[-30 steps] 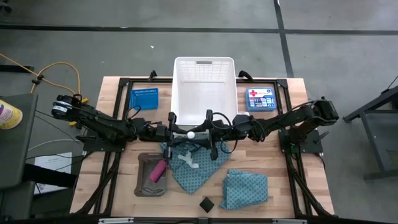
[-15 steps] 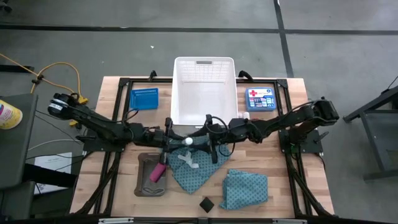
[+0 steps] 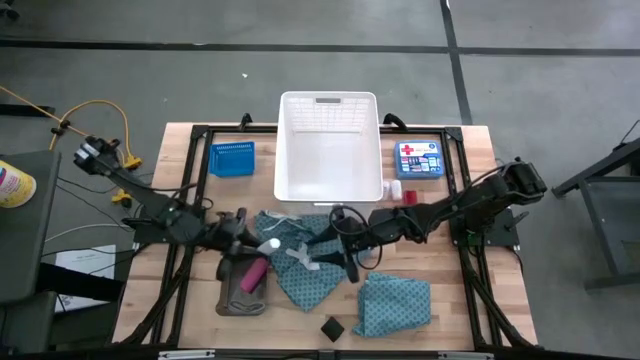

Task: Pick & place medical supplies in basket/bin
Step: Put the white gauze into the black bin

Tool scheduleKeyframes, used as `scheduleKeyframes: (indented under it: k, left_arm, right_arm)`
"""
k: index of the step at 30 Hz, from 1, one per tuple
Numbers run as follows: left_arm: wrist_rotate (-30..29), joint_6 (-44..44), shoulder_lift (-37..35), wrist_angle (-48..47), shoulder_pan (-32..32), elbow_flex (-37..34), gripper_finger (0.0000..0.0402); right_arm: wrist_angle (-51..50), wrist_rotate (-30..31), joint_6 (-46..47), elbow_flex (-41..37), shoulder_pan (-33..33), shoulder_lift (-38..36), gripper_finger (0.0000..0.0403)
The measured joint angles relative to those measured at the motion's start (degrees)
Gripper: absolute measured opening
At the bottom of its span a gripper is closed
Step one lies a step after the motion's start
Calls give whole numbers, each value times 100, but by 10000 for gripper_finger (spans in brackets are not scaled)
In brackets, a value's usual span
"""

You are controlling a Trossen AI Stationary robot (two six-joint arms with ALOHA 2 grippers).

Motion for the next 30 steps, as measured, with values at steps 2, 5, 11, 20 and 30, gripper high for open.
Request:
scheduleKeyframes:
  k: [2,5,11,20,30]
  left_arm:
    - [-426,-221,-37,-215,-299,0,83]
    - [-837,-378,-35,-228,-647,0,83]
    - [-895,-1246,-33,-821,-1038,0,83]
    - [-22,-3802,390,-2314,-1397,0,83]
    - [927,-5617,990,-3216,-1584,0,83]
  right_arm:
    - [-25,1,18,0,38,0,185]
    - [-21,4,34,0,82,0,185]
    - [-144,3,405,0,82,0,185]
    - [-557,99,865,0,212,0,185]
    - [-601,612,1063,-2,518,0,185]
